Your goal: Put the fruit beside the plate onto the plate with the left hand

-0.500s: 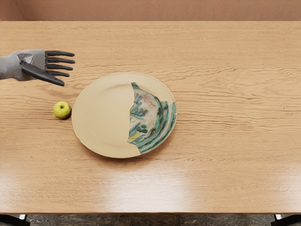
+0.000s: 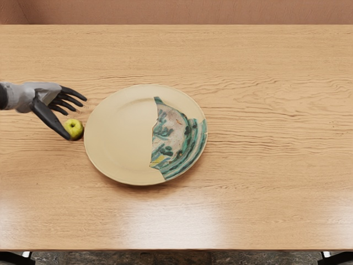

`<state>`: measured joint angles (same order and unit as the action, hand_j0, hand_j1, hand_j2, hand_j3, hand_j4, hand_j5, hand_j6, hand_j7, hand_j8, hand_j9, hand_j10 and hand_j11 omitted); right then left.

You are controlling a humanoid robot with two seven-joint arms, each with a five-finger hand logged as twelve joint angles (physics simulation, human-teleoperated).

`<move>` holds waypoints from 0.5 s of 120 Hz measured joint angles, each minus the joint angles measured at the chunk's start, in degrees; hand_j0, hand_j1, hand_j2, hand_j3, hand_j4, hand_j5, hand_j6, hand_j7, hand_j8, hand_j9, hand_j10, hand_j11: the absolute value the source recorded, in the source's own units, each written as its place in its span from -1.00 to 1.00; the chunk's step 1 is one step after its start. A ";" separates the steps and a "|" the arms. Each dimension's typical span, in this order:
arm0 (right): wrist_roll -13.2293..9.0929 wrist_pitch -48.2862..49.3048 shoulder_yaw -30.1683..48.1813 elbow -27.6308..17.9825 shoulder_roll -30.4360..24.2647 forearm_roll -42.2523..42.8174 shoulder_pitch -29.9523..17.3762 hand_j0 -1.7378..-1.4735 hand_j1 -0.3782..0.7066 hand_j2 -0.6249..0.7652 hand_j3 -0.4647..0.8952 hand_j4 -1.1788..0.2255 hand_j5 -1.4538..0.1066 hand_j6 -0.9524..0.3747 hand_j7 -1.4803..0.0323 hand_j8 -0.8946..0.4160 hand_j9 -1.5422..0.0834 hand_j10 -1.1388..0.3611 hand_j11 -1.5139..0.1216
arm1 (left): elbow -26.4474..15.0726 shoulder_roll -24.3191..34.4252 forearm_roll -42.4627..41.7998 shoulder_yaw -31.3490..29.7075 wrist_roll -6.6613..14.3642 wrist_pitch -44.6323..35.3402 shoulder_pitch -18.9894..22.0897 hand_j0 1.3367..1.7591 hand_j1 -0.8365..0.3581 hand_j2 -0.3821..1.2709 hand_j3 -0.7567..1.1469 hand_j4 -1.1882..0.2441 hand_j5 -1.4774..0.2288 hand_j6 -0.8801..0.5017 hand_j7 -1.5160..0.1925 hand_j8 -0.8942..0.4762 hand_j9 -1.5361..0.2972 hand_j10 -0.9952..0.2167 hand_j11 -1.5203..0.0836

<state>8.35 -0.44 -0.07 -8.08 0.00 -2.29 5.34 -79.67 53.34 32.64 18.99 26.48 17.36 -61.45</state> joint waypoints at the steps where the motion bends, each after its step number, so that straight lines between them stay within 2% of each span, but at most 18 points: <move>1: 0.00 0.00 0.00 0.00 0.00 0.00 0.00 -0.40 -0.90 -0.11 -0.32 0.65 0.83 0.40 0.92 0.33 0.86 0.49 0.82 | -0.29 0.00 0.56 -0.03 0.46 -0.85 0.01 0.52 0.50 -0.48 -0.20 0.31 0.36 -0.08 0.40 -0.06 0.33 0.24 0.50; 10: 0.00 0.02 -0.01 0.00 0.00 0.00 0.01 -0.40 -0.90 -0.11 -0.32 0.65 0.83 0.40 0.92 0.33 0.86 0.49 0.82 | -2.13 -0.02 4.70 -0.42 4.51 -7.64 -0.06 0.52 0.49 -0.48 -0.20 0.31 0.36 -0.09 0.40 -0.06 0.33 0.23 0.50; 21: 0.00 0.02 -0.01 0.02 0.00 0.01 0.03 -0.40 -0.90 -0.11 -0.32 0.65 0.83 0.40 0.92 0.33 0.86 0.49 0.82 | -3.27 -0.92 8.19 -2.28 6.86 -16.05 -0.58 0.52 0.49 -0.48 -0.20 0.31 0.35 -0.09 0.40 -0.06 0.33 0.23 0.50; 30: 0.00 0.01 -0.01 0.01 0.00 0.01 0.07 -0.40 -0.90 -0.11 -0.32 0.65 0.83 0.40 0.92 0.33 0.86 0.49 0.82 | -3.79 -0.96 10.82 -4.97 7.71 -23.17 -1.23 0.52 0.49 -0.47 -0.20 0.31 0.35 -0.09 0.40 -0.06 0.32 0.23 0.49; 40: 0.00 0.03 -0.01 0.00 0.00 0.00 0.10 -0.40 -0.90 -0.11 -0.32 0.65 0.83 0.40 0.92 0.33 0.86 0.49 0.82 | -4.05 -1.82 12.53 -11.05 8.16 -31.73 -7.26 0.52 0.49 -0.47 -0.20 0.31 0.35 -0.09 0.40 -0.06 0.32 0.23 0.49; 60: -0.06 0.07 -0.01 -0.01 0.00 0.00 0.36 -0.40 -0.90 -0.11 -0.32 0.65 0.83 0.40 0.92 0.33 0.86 0.49 0.82 | -4.11 -7.39 13.13 -23.03 8.45 -42.99 -9.58 0.52 0.49 -0.47 -0.20 0.31 0.35 -0.09 0.40 -0.07 0.32 0.23 0.49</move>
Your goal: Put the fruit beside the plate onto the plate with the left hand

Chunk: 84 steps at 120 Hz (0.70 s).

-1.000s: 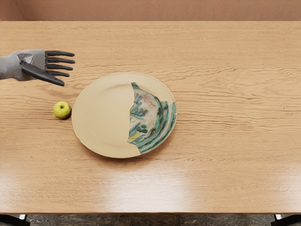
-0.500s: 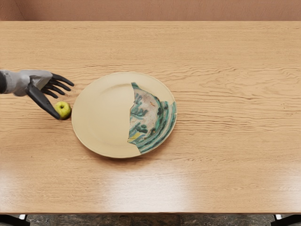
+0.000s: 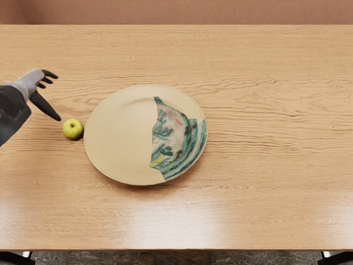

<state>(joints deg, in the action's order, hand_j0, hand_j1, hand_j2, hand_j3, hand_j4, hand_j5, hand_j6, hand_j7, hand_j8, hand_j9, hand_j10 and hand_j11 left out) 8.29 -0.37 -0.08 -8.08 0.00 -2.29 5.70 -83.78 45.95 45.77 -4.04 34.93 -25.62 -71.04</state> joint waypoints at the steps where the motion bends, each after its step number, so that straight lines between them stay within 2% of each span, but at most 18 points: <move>1: 0.00 0.00 0.00 0.00 0.00 0.00 0.01 -0.40 -0.90 -0.11 -0.32 0.65 0.83 0.40 0.92 0.33 0.86 0.49 0.82 | 0.00 -0.15 0.00 -0.51 0.01 -0.31 -0.15 0.52 0.49 -0.47 -0.20 0.31 0.35 -0.09 0.40 -0.07 0.32 0.23 0.49; 16: -0.03 -0.01 0.00 0.00 0.00 0.00 0.14 -0.40 -0.90 -0.11 -0.32 0.65 0.83 0.40 0.92 0.33 0.86 0.49 0.82 | -0.01 -3.60 -0.48 -7.99 0.05 -3.12 -3.04 0.52 0.49 -0.47 -0.20 0.31 0.35 -0.09 0.40 -0.06 0.32 0.23 0.49; 31: -0.03 -0.04 0.01 0.05 0.00 0.00 0.17 -0.40 -0.90 -0.11 -0.32 0.65 0.83 0.40 0.92 0.33 0.86 0.49 0.82 | -0.10 -9.20 -3.07 -17.58 0.07 -4.28 -9.37 0.52 0.49 -0.47 -0.20 0.31 0.35 -0.09 0.40 -0.06 0.32 0.23 0.49; 43: -0.03 -0.04 0.03 0.07 0.00 0.00 0.18 -0.40 -0.90 -0.11 -0.32 0.65 0.83 0.40 0.92 0.33 0.86 0.49 0.82 | -0.14 -10.08 -4.76 -23.12 0.07 -4.64 -10.15 0.52 0.49 -0.47 -0.20 0.31 0.35 -0.09 0.40 -0.06 0.32 0.23 0.49; 58: -0.03 -0.06 0.07 0.08 0.00 0.00 0.19 -0.40 -0.90 -0.11 -0.32 0.65 0.83 0.40 0.92 0.33 0.86 0.49 0.82 | -0.15 -10.20 -5.99 -26.49 0.07 -4.75 -10.65 0.52 0.49 -0.47 -0.20 0.31 0.35 -0.09 0.40 -0.06 0.32 0.23 0.49; 84: -0.03 -0.06 0.08 0.09 0.00 0.00 0.19 -0.40 -0.90 -0.11 -0.32 0.65 0.83 0.40 0.92 0.33 0.86 0.49 0.82 | 0.19 -13.84 -7.63 -27.77 0.07 -4.88 -11.63 0.52 0.49 -0.48 -0.20 0.31 0.36 -0.09 0.40 -0.06 0.33 0.23 0.50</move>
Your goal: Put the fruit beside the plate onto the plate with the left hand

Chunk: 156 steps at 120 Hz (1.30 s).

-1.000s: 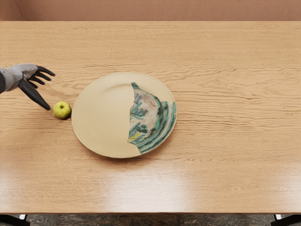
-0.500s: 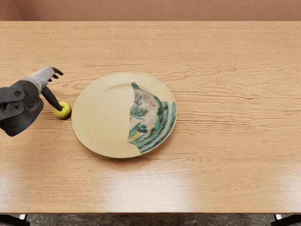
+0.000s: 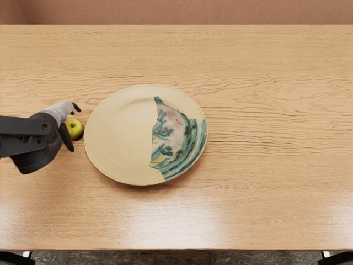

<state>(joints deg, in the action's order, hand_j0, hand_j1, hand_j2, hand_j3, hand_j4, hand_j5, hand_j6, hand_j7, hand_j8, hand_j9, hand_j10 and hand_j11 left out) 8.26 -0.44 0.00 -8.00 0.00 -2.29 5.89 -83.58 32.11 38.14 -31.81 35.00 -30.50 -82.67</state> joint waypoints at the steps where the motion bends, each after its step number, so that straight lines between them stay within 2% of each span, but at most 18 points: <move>1: 0.00 0.00 0.00 0.00 0.00 0.00 0.00 -0.40 -0.90 -0.11 -0.32 0.65 0.83 0.40 0.92 0.33 0.86 0.49 0.82 | 0.03 -0.05 -0.10 -0.01 0.00 0.00 -0.01 0.52 0.49 -0.48 -0.20 0.31 0.36 -0.09 0.40 -0.06 0.33 0.23 0.50; 20: 0.00 0.00 0.00 0.00 0.00 0.00 0.00 -0.40 -0.90 -0.11 -0.32 0.65 0.83 0.40 0.92 0.33 0.86 0.49 0.82 | 1.74 -2.47 -1.40 -0.28 0.00 0.21 -0.12 0.52 0.49 -0.48 -0.20 0.31 0.36 -0.09 0.40 -0.06 0.33 0.23 0.50; 34: 0.00 0.01 0.00 0.00 0.00 0.00 0.00 -0.40 -0.90 -0.11 -0.32 0.65 0.83 0.40 0.92 0.33 0.86 0.49 0.82 | 3.28 -3.81 -2.07 -2.87 0.00 0.71 -2.10 0.52 0.49 -0.48 -0.20 0.31 0.36 -0.09 0.40 -0.06 0.33 0.23 0.50; 61: 0.00 0.01 0.00 0.00 0.00 0.00 0.00 -0.40 -0.90 -0.11 -0.32 0.65 0.83 0.40 0.92 0.33 0.86 0.49 0.82 | 5.83 -6.30 -2.73 -5.48 0.00 1.02 -1.35 0.52 0.49 -0.48 -0.20 0.31 0.36 -0.09 0.40 -0.06 0.33 0.23 0.50; 76: 0.00 0.01 0.00 0.00 0.00 0.00 0.00 -0.40 -0.90 -0.11 -0.32 0.65 0.83 0.40 0.92 0.33 0.86 0.49 0.82 | 7.86 -7.23 -2.79 -5.83 -0.02 1.16 -0.66 0.48 0.49 -0.48 -0.17 0.31 0.36 -0.09 0.40 -0.06 0.33 0.23 0.50; 107: 0.00 0.01 -0.01 0.00 0.00 0.00 0.00 -0.40 -0.90 -0.11 -0.32 0.65 0.83 0.40 0.92 0.33 0.86 0.49 0.82 | 9.91 -9.54 -2.84 -5.96 0.01 1.07 -0.65 0.54 0.45 -0.45 -0.20 0.28 0.32 -0.12 0.36 -0.09 0.29 0.19 0.46; 110: 0.00 0.01 0.00 0.00 0.00 0.00 0.00 -0.40 -0.90 -0.11 -0.32 0.65 0.83 0.40 0.92 0.33 0.86 0.49 0.82 | 10.06 -9.60 -2.83 -5.97 0.02 1.06 -0.57 0.53 0.45 -0.46 -0.15 0.28 0.32 -0.12 0.36 -0.10 0.29 0.19 0.45; 128: 0.00 0.00 0.00 0.00 0.00 0.00 0.00 -0.40 -0.90 -0.11 -0.32 0.65 0.83 0.40 0.92 0.33 0.86 0.49 0.82 | 10.50 -9.79 -2.85 -5.98 0.02 1.07 -0.56 0.51 0.42 -0.35 -0.19 0.24 0.27 -0.16 0.32 -0.13 0.25 0.15 0.41; 130: 0.00 0.00 -0.01 0.00 0.00 0.00 0.00 -0.40 -0.90 -0.11 -0.32 0.65 0.83 0.40 0.92 0.33 0.86 0.49 0.82 | 10.52 -9.79 -2.83 -5.99 0.01 1.06 -0.46 0.50 0.40 -0.39 -0.08 0.23 0.27 -0.17 0.31 -0.14 0.24 0.14 0.40; 133: 0.00 0.01 -0.02 0.00 0.00 0.00 0.00 -0.40 -0.90 -0.11 -0.32 0.65 0.83 0.40 0.92 0.33 0.86 0.49 0.82 | 10.56 -9.93 -2.77 -5.98 0.01 1.04 -0.15 0.52 0.35 -0.52 0.20 0.21 0.25 -0.19 0.30 -0.16 0.23 0.12 0.39; 139: 0.00 0.02 -0.03 0.02 0.00 0.00 0.00 -0.40 -0.90 -0.11 -0.32 0.65 0.83 0.40 0.92 0.33 0.86 0.49 0.82 | 10.76 -10.49 -2.73 -6.00 0.09 1.03 0.17 0.62 0.26 -0.65 0.55 0.18 0.22 -0.22 0.27 -0.20 0.20 0.07 0.36; 145: 0.02 0.02 -0.03 0.04 0.00 0.00 0.00 -0.40 -0.90 -0.11 -0.32 0.65 0.83 0.40 0.92 0.33 0.86 0.49 0.82 | 10.97 -10.95 -2.98 -6.06 0.35 0.90 0.23 0.64 0.22 -0.66 0.65 0.15 0.18 -0.19 0.22 -0.24 0.17 0.02 0.32; 156: 0.01 0.03 -0.03 0.07 0.00 0.00 0.00 -0.40 -0.90 -0.11 -0.32 0.65 0.83 0.40 0.92 0.33 0.86 0.49 0.82 | 11.10 -11.01 -2.95 -6.08 0.42 1.00 0.23 0.63 0.12 -0.54 0.68 0.05 0.07 -0.19 0.22 -0.33 0.09 -0.10 0.22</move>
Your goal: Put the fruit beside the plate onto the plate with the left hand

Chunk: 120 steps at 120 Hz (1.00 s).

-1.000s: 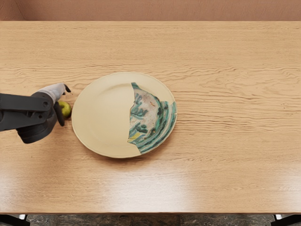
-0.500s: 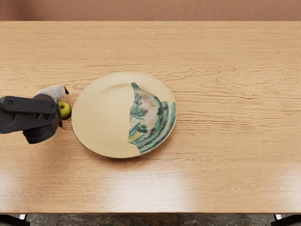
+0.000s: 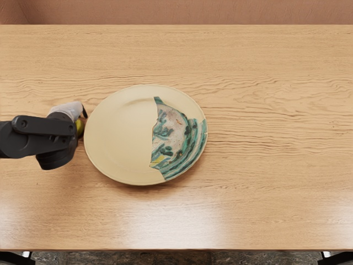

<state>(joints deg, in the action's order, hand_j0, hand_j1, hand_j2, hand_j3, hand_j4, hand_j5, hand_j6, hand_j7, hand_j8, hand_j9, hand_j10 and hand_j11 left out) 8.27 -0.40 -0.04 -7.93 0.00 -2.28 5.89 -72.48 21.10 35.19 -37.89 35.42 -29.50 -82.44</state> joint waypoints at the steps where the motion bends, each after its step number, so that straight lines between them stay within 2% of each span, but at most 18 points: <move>1: 0.00 0.00 0.00 0.00 0.00 0.00 0.00 -0.40 -0.90 -0.11 -0.32 0.65 0.83 0.40 0.92 0.33 0.86 0.49 0.82 | 0.01 0.00 0.02 0.00 -0.01 0.01 0.00 0.63 0.11 -0.53 0.67 0.05 0.06 -0.19 0.22 -0.33 0.09 -0.11 0.21; 11: -0.01 0.01 0.00 0.01 0.00 0.00 0.00 -0.40 -0.90 -0.11 -0.32 0.65 0.83 0.40 0.92 0.33 0.86 0.49 0.82 | 0.06 0.00 0.08 -0.02 -0.03 0.07 -0.04 0.61 0.01 -0.36 0.67 -0.04 -0.04 -0.21 0.23 -0.35 0.08 -0.21 0.10; 17: -0.01 0.00 -0.01 0.02 0.00 0.00 0.00 -0.40 -0.90 -0.11 -0.32 0.65 0.83 0.40 0.92 0.33 0.86 0.49 0.82 | 0.06 0.00 0.07 -0.13 -0.05 0.10 -0.12 0.59 -0.06 -0.22 0.63 -0.10 -0.12 -0.22 0.23 -0.43 -0.01 -0.28 0.03; 18: -0.01 0.00 -0.01 0.02 0.00 0.00 0.00 -0.40 -0.90 -0.11 -0.32 0.65 0.83 0.40 0.92 0.33 0.86 0.49 0.82 | 0.06 0.00 0.06 -0.14 -0.08 0.06 -0.11 0.59 -0.07 -0.20 0.63 -0.12 -0.12 -0.26 0.29 -0.45 -0.03 -0.29 0.01; 23: -0.01 0.00 -0.01 0.02 0.00 0.00 0.00 -0.40 -0.90 -0.11 -0.32 0.65 0.83 0.40 0.92 0.33 0.86 0.49 0.82 | 0.04 0.00 0.03 -0.20 -0.11 0.06 -0.21 0.58 -0.09 -0.13 0.55 -0.15 -0.17 -0.26 0.28 -0.43 -0.09 -0.34 -0.04; 30: -0.01 0.01 -0.01 0.02 0.00 0.00 0.00 -0.40 -0.90 -0.11 -0.32 0.65 0.83 0.40 0.92 0.33 0.86 0.49 0.82 | -0.06 0.08 0.04 -0.25 -0.16 0.10 -0.49 0.58 -0.06 -0.07 0.40 -0.20 -0.24 -0.36 0.14 -0.41 -0.16 -0.40 -0.10; 31: -0.01 0.01 -0.02 0.02 0.00 0.00 0.00 -0.40 -0.90 -0.11 -0.32 0.65 0.83 0.40 0.92 0.33 0.86 0.49 0.82 | -0.09 0.08 0.03 -0.25 -0.19 0.11 -0.55 0.62 -0.05 -0.09 0.44 -0.20 -0.25 -0.37 0.12 -0.39 -0.17 -0.40 -0.11; 33: -0.01 0.02 -0.02 0.02 0.00 0.00 0.00 -0.40 -0.90 -0.11 -0.32 0.65 0.83 0.40 0.92 0.33 0.86 0.49 0.82 | -0.14 0.08 0.02 -0.25 -0.22 0.10 -0.67 0.53 -0.08 -0.11 0.39 -0.22 -0.26 -0.41 0.08 -0.38 -0.19 -0.42 -0.13; 38: -0.01 0.02 -0.02 0.02 0.00 0.00 0.00 -0.40 -0.90 -0.11 -0.32 0.65 0.83 0.40 0.92 0.33 0.86 0.49 0.82 | -0.37 0.15 0.08 -0.25 -0.30 0.09 -1.11 0.52 -0.14 -0.16 0.28 -0.24 -0.30 -0.48 -0.01 -0.32 -0.22 -0.40 -0.17; 56: -0.01 0.00 -0.02 0.01 0.00 0.00 0.00 -0.40 -0.90 -0.11 -0.32 0.65 0.83 0.40 0.92 0.33 0.86 0.49 0.82 | -0.99 0.25 -0.02 -0.30 -0.39 0.05 -1.28 0.51 -0.27 -0.13 0.03 -0.13 -0.42 -0.26 -0.24 -0.17 -0.34 -0.43 -0.29; 68: -0.01 0.00 -0.03 0.02 0.00 0.00 0.01 -0.40 -0.90 -0.11 -0.32 0.65 0.83 0.40 0.92 0.33 0.86 0.49 0.82 | -1.12 0.33 -0.07 -0.34 -0.40 0.17 -1.28 0.50 -0.36 0.00 -0.06 -0.02 -0.53 -0.11 -0.37 -0.07 -0.42 -0.33 -0.39; 80: -0.01 -0.01 -0.03 0.02 0.00 0.00 0.02 -0.40 -0.90 -0.11 -0.32 0.65 0.83 0.40 0.92 0.33 0.86 0.49 0.82 | -1.22 0.50 -0.06 -0.89 -0.36 0.28 -1.33 0.49 -0.36 -0.03 -0.12 0.00 -0.60 -0.04 -0.46 -0.04 -0.48 -0.31 -0.45; 88: -0.01 -0.02 -0.01 0.02 0.00 0.00 0.03 -0.40 -0.90 -0.11 -0.32 0.65 0.83 0.40 0.92 0.33 0.86 0.49 0.82 | -1.25 0.61 0.04 -1.18 -0.29 0.37 -1.32 0.35 -0.35 -0.11 -0.03 0.04 -0.64 0.00 -0.49 -0.03 -0.50 -0.32 -0.47; 94: -0.01 0.01 0.00 0.01 0.00 0.00 0.03 -0.40 -0.90 -0.11 -0.32 0.65 0.83 0.40 0.92 0.33 0.86 0.49 0.82 | -1.22 0.96 0.23 -1.29 -0.22 0.34 -1.32 0.12 -0.30 -0.15 -0.02 0.02 -0.65 -0.03 -0.51 -0.06 -0.52 -0.37 -0.48; 95: -0.01 0.01 0.00 0.01 0.00 0.00 0.03 -0.40 -0.90 -0.11 -0.32 0.65 0.83 0.40 0.92 0.33 0.86 0.49 0.82 | -1.22 1.28 0.24 -1.30 -0.21 0.38 -1.32 0.13 -0.29 -0.13 -0.08 0.02 -0.65 -0.04 -0.51 -0.07 -0.52 -0.39 -0.48; 104: -0.01 0.01 -0.01 0.01 0.00 0.00 0.05 -0.40 -0.90 -0.11 -0.32 0.65 0.83 0.40 0.92 0.33 0.86 0.49 0.82 | -1.36 2.69 0.19 -1.41 -0.20 0.48 -1.47 0.24 -0.31 -0.02 -0.12 0.00 -0.68 -0.02 -0.54 -0.04 -0.55 -0.39 -0.50; 115: -0.01 0.04 -0.03 -0.02 0.00 0.00 0.07 -0.40 -0.90 -0.11 -0.32 0.65 0.83 0.40 0.92 0.33 0.86 0.49 0.82 | -2.96 6.14 0.04 -1.44 -0.33 0.56 -4.61 0.32 -0.24 -0.15 -0.15 -0.01 -0.70 -0.04 -0.56 -0.05 -0.57 -0.40 -0.52; 120: -0.01 0.04 -0.04 -0.03 0.00 0.00 0.08 -0.40 -0.90 -0.11 -0.32 0.65 0.83 0.40 0.92 0.33 0.86 0.49 0.82 | -4.55 7.68 0.20 -1.43 -0.36 0.43 -5.96 0.35 -0.25 -0.08 -0.16 -0.04 -0.70 -0.05 -0.57 -0.04 -0.57 -0.42 -0.53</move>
<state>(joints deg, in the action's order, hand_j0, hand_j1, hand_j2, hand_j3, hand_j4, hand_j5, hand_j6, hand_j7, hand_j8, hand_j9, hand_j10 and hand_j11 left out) 8.26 -0.37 -0.07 -7.96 0.00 -2.28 5.97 -77.04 28.78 35.40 -39.32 35.06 -29.08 -88.41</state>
